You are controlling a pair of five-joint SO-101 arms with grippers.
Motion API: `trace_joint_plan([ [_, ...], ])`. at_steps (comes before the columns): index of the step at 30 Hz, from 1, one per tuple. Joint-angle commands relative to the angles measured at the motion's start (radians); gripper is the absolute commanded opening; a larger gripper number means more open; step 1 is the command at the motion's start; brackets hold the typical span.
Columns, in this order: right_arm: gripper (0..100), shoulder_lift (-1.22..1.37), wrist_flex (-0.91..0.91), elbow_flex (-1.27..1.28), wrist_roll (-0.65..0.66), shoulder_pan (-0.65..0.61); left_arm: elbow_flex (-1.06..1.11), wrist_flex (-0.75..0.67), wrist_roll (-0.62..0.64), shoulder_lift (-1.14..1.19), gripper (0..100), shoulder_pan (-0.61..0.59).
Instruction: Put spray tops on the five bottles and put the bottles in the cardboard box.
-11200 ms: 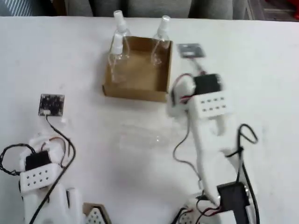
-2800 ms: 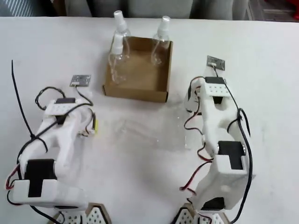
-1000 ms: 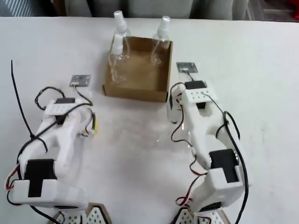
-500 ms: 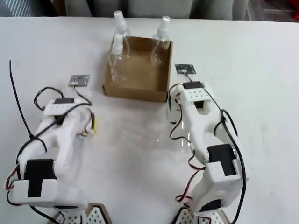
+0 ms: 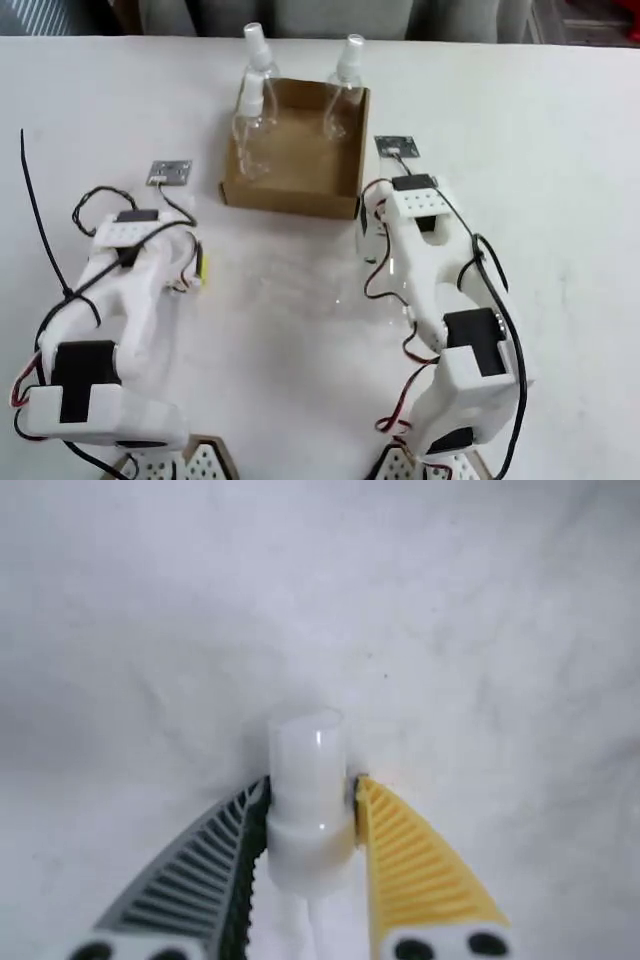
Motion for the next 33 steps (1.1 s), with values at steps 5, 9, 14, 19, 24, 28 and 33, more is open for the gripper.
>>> trace_joint_plan([
  [5,28.9,-0.005,-0.015,-0.038,0.006,0.002,-0.038,-0.009,-0.009,-0.001,2,-0.021],
  [9,28.8,0.021,-0.008,-0.041,0.005,-0.004,-0.038,-0.009,-0.009,-0.001,2,-0.021],
  [14,28.8,0.079,0.025,-0.107,0.005,0.004,-0.038,-0.009,-0.009,-0.001,2,-0.021],
  [19,28.7,0.143,0.053,-0.166,0.005,0.004,-0.038,-0.009,-0.009,-0.001,2,-0.021],
  [24,26.8,0.189,0.081,-0.209,0.005,0.004,-0.038,-0.009,-0.009,-0.001,2,-0.022],
  [28,13.8,0.205,0.081,-0.222,0.005,0.008,-0.038,-0.009,-0.009,-0.002,2,-0.022],
  [33,1.5,0.205,0.082,-0.221,0.014,0.015,-0.038,-0.009,-0.009,-0.002,2,-0.022],
])
